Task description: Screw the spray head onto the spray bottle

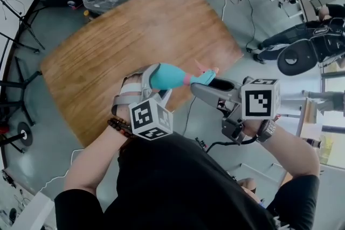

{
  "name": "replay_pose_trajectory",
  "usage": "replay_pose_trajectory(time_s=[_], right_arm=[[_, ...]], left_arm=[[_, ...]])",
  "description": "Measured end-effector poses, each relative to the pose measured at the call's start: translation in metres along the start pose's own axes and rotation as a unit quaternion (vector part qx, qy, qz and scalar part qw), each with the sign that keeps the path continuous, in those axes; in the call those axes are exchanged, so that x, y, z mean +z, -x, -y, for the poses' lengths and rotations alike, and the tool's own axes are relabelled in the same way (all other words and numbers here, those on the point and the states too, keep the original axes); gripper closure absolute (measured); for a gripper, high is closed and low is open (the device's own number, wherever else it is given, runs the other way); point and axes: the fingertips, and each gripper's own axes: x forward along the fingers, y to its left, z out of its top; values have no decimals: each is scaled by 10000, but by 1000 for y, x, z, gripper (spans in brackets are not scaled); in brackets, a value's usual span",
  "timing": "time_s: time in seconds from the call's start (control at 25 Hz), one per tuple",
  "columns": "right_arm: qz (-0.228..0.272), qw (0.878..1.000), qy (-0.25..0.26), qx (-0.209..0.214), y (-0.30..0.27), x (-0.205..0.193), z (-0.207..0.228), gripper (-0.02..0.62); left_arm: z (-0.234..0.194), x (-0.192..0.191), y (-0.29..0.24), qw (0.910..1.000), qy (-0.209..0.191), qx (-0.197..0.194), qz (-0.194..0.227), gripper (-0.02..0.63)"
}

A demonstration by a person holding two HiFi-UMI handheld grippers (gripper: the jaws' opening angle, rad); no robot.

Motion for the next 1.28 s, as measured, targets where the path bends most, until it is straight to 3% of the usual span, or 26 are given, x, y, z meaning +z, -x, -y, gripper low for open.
replay_pose_trajectory(time_s=[0.44, 0.56, 0.64, 0.72, 0.76, 0.88, 0.92, 0.96, 1.04, 1.12, 1.2, 1.28], right_arm=[[-147, 9989, 427, 86, 19, -3, -12, 397], [-265, 9952, 940, -22, 23, -6, -12, 397], [-437, 9860, 1602, -116, 27, -10, -16, 399], [-616, 9626, 2624, -280, 34, -12, -23, 399], [-690, 9403, 3302, -441, 39, -11, -26, 400], [-930, 8357, 5314, -1033, 39, -3, -35, 400], [-1003, 8087, 5687, -1120, 34, -3, -36, 400], [-1058, 7914, 5917, -1112, 28, -5, -37, 400], [-1132, 7775, 6113, -943, 16, -8, -38, 402], [-1192, 7763, 6141, -772, 12, -9, -39, 430], [-1202, 7790, 6119, -651, 12, -12, -40, 503], [-1217, 7801, 6108, -591, 9, -16, -40, 503]], left_arm=[[-2, 10, 9, 9969, 554, -227, 514, 233], [-6, 9, 11, 9956, 676, -258, 589, 232], [-7, 8, 12, 9952, 714, -269, 607, 232], [-7, 9, 14, 9950, 731, -293, 619, 232], [-6, 9, 14, 9949, 727, -311, 624, 232], [-3, 9, 16, 9947, 678, -416, 644, 232], [-1, 10, 17, 9946, 654, -473, 656, 232], [2, 11, 18, 9944, 624, -536, 665, 232], [8, 14, 20, 9943, 542, -650, 644, 232], [12, 16, 23, 9947, 441, -714, 588, 232], [15, 16, 24, 9954, 328, -735, 511, 232], [18, 13, 25, 9960, 239, -746, 424, 232]])
